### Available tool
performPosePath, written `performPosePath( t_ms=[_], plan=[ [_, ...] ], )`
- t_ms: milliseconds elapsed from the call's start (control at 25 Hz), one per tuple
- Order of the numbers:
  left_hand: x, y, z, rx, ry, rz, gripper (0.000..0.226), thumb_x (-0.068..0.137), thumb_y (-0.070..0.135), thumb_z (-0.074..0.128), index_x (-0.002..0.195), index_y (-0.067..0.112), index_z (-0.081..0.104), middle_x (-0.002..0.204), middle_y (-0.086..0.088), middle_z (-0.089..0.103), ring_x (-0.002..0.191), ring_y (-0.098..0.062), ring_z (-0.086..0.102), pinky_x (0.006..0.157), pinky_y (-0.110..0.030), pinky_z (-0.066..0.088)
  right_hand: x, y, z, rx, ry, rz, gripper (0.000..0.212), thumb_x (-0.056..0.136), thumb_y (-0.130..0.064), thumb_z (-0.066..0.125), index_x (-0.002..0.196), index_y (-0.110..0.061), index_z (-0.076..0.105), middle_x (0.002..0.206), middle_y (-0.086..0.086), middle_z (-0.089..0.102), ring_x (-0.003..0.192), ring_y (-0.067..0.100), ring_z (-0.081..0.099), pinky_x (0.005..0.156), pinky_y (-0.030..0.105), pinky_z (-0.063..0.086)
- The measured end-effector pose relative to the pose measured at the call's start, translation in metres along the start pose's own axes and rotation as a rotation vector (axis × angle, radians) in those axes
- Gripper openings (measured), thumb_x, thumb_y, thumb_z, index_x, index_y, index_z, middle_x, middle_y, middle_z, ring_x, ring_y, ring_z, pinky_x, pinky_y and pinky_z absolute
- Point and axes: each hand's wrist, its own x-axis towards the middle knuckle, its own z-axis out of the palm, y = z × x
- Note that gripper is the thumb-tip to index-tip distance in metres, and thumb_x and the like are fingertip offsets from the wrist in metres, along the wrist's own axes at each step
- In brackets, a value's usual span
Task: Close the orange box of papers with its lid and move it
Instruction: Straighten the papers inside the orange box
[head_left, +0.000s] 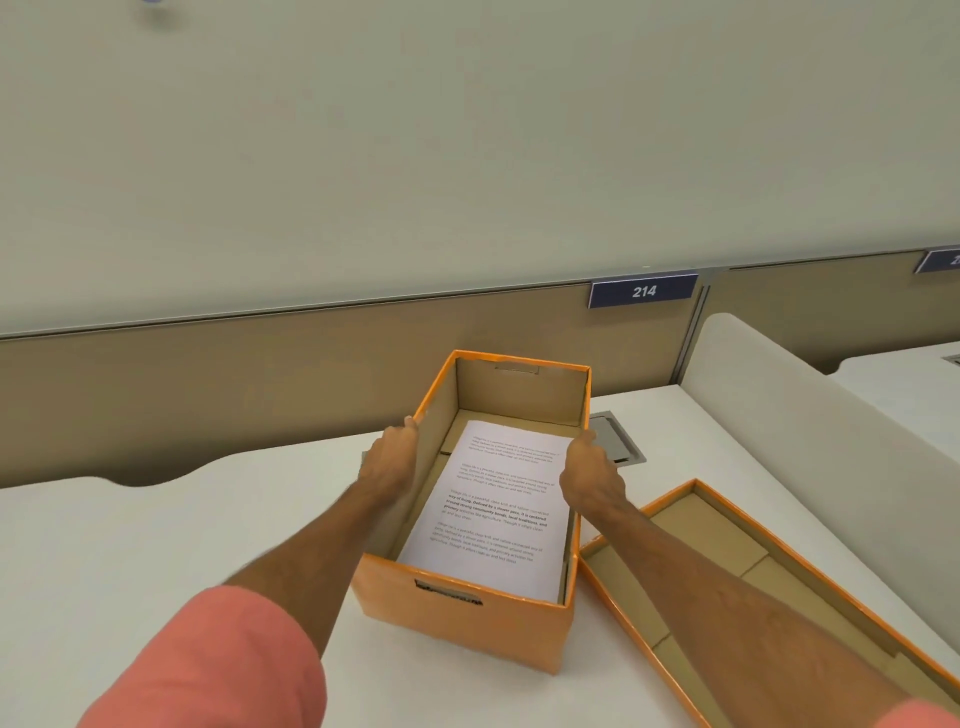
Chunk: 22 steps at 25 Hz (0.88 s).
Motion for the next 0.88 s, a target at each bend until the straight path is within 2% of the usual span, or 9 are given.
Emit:
performPosePath(
  t_ms=[80, 200, 280, 360, 480, 640, 880],
  plan=[
    [-0.018, -0.017, -0.007, -0.014, 0.021, -0.025, 0.040, 0.097, 0.000, 0.037, 0.137, 0.004, 0.039, 0.111, -0.017, 0.059, 0.089, -0.029, 0.063, 0.065, -0.032, 0.051, -0.013, -0.011, -0.004, -0.050, -0.017, -0.080, 0.068, 0.096, -0.012, 0.049, 0.151, 0.000, 0.009, 0.129, 0.019, 0.056, 0.114, 0.033, 0.058, 0.091, 0.043, 0.049],
    [-0.051, -0.045, -0.017, -0.077, 0.034, -0.073, 0.023, 0.092, 0.001, 0.043, 0.112, 0.002, 0.053, 0.104, -0.016, 0.060, 0.081, -0.027, 0.061, 0.063, -0.032, 0.051, -0.035, -0.027, -0.004, -0.059, -0.061, -0.156, 0.069, 0.096, -0.013, 0.049, 0.151, -0.002, 0.008, 0.131, 0.021, 0.054, 0.117, 0.034, 0.057, 0.094, 0.044, 0.048],
    [-0.077, -0.064, -0.022, -0.114, 0.058, -0.120, 0.010, 0.089, 0.002, 0.046, 0.094, 0.003, 0.054, 0.097, -0.014, 0.060, 0.073, -0.025, 0.058, 0.056, -0.030, 0.045, -0.050, -0.037, 0.001, -0.067, -0.088, -0.196, 0.066, 0.096, -0.011, 0.049, 0.150, -0.002, 0.013, 0.130, 0.022, 0.054, 0.116, 0.035, 0.057, 0.093, 0.043, 0.049],
    [-0.104, -0.082, -0.022, -0.147, 0.100, -0.164, 0.004, 0.087, 0.005, 0.049, 0.084, 0.005, 0.052, 0.090, -0.012, 0.059, 0.068, -0.024, 0.057, 0.052, -0.028, 0.043, -0.067, -0.044, 0.012, -0.052, -0.116, -0.225, 0.064, 0.095, -0.014, 0.051, 0.148, -0.004, 0.016, 0.130, 0.022, 0.054, 0.116, 0.036, 0.057, 0.093, 0.045, 0.049],
    [-0.147, -0.104, -0.022, -0.189, 0.172, -0.227, 0.009, 0.090, 0.009, 0.054, 0.088, 0.002, 0.059, 0.083, -0.010, 0.060, 0.065, -0.022, 0.058, 0.052, -0.026, 0.041, -0.097, -0.050, 0.031, -0.054, -0.146, -0.241, 0.066, 0.093, -0.022, 0.056, 0.147, -0.007, 0.020, 0.133, 0.022, 0.053, 0.117, 0.037, 0.056, 0.093, 0.046, 0.048],
    [-0.199, -0.119, -0.020, -0.218, 0.270, -0.281, 0.016, 0.093, 0.014, 0.055, 0.091, 0.000, 0.062, 0.082, -0.013, 0.064, 0.067, -0.022, 0.060, 0.057, -0.028, 0.044, -0.137, -0.046, 0.049, -0.084, -0.137, -0.257, 0.061, 0.094, -0.018, 0.052, 0.146, -0.009, 0.021, 0.132, 0.022, 0.052, 0.117, 0.039, 0.054, 0.092, 0.047, 0.047],
    [-0.248, -0.133, -0.012, -0.226, 0.282, -0.292, 0.019, 0.094, 0.018, 0.056, 0.095, 0.000, 0.062, 0.086, -0.013, 0.067, 0.067, -0.019, 0.059, 0.060, -0.027, 0.045, -0.187, -0.034, 0.069, -0.064, -0.126, -0.260, 0.073, 0.093, -0.022, 0.059, 0.150, -0.011, 0.015, 0.133, 0.020, 0.053, 0.118, 0.037, 0.055, 0.093, 0.046, 0.048]
  ],
)
